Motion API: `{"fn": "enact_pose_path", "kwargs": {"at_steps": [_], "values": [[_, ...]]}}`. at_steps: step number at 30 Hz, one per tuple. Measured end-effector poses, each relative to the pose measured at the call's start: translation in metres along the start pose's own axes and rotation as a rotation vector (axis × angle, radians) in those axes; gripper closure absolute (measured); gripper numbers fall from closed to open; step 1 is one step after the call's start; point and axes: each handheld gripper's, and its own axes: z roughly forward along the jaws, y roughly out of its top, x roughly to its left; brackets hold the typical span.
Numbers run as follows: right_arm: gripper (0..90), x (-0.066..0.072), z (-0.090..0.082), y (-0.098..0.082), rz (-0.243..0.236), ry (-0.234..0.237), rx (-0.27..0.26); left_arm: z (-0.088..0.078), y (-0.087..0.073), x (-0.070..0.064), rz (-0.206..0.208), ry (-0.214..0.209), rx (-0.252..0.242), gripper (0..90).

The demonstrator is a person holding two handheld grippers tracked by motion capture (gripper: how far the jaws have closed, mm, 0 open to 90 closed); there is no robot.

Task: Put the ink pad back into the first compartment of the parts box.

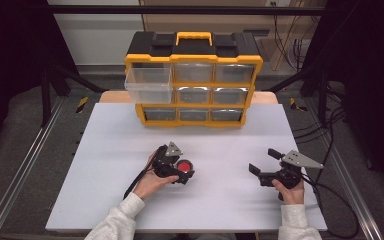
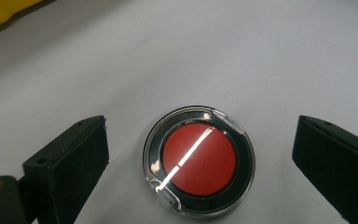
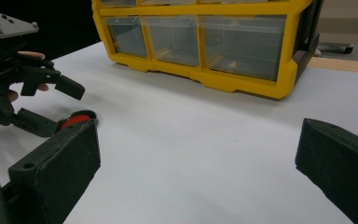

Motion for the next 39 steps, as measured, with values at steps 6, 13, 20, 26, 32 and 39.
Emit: {"fn": "enact_pose_path", "kwargs": {"at_steps": [6, 13, 20, 26, 32, 39], "values": [[0.4, 0.0000, 0.0008, -0.0003, -0.002, 0.000, 0.005, 0.0056, -0.0013, 0.0005, -0.006, 0.011, 0.025, 7.3], [0.4, -0.0003, 0.0003, -0.0001, -0.002, -0.001, 0.004, 0.0086, -0.0024, 0.0004, -0.010, 0.013, 0.046, 13.1], [0.4, -0.0004, 0.0001, 0.0000, -0.001, -0.003, 0.003, 0.0095, -0.0028, -0.0006, 0.001, 0.012, 0.058, 19.6], [0.4, -0.0006, 0.0000, 0.0001, -0.002, -0.003, 0.001, 0.0090, -0.0025, -0.0011, 0.013, 0.021, 0.064, 24.0], [0.4, -0.0007, 0.0000, 0.0001, -0.003, -0.004, 0.002, 0.0088, -0.0021, -0.0026, 0.017, 0.022, 0.067, 26.8], [0.4, -0.0008, -0.0002, 0.0003, -0.002, -0.004, 0.000, 0.0087, -0.0014, -0.0038, 0.026, 0.024, 0.074, 29.1]]}}
